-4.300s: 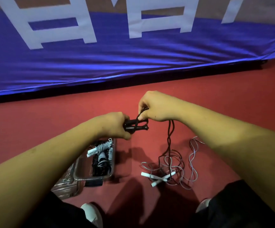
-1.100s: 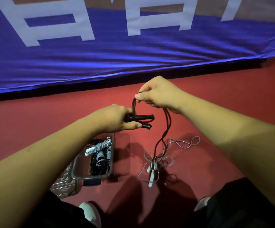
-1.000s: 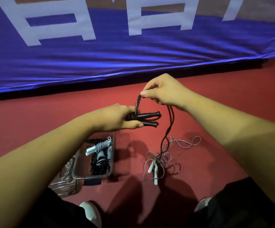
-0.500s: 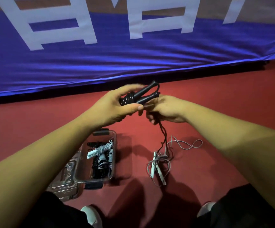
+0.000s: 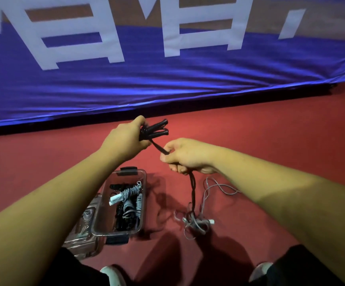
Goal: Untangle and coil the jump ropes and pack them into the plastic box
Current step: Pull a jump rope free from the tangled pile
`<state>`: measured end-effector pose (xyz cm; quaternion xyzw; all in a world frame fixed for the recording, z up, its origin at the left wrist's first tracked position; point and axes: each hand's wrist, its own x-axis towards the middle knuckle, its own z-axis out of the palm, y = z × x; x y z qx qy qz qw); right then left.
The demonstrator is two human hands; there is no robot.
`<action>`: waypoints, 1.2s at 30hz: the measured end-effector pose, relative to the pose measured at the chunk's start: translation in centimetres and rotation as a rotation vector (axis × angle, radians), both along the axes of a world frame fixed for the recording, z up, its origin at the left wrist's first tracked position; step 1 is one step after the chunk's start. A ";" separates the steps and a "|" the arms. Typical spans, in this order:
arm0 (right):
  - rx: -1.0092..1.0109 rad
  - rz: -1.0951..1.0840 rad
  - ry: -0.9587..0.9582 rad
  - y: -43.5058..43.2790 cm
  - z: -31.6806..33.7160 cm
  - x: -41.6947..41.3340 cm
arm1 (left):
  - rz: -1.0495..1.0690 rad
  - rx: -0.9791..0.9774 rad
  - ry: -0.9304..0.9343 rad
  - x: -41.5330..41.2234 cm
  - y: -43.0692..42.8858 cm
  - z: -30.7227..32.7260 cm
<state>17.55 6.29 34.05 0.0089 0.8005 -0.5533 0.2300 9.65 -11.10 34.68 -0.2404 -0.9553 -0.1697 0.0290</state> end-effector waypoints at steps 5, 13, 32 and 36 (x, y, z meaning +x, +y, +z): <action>-0.142 0.034 -0.138 0.9 1.5 0.4 | 0.074 -0.168 0.114 -0.4 -0.4 -0.2; -0.229 -0.110 -0.059 2.6 3.7 0.1 | -0.165 -0.361 -0.025 1.9 1.2 -0.4; -0.018 -0.224 0.332 5.7 2.2 -1.2 | -0.464 0.563 -0.640 4.9 1.4 3.1; -0.175 -0.139 0.237 4.6 0.4 -1.3 | -0.340 0.781 -0.665 5.1 2.0 3.5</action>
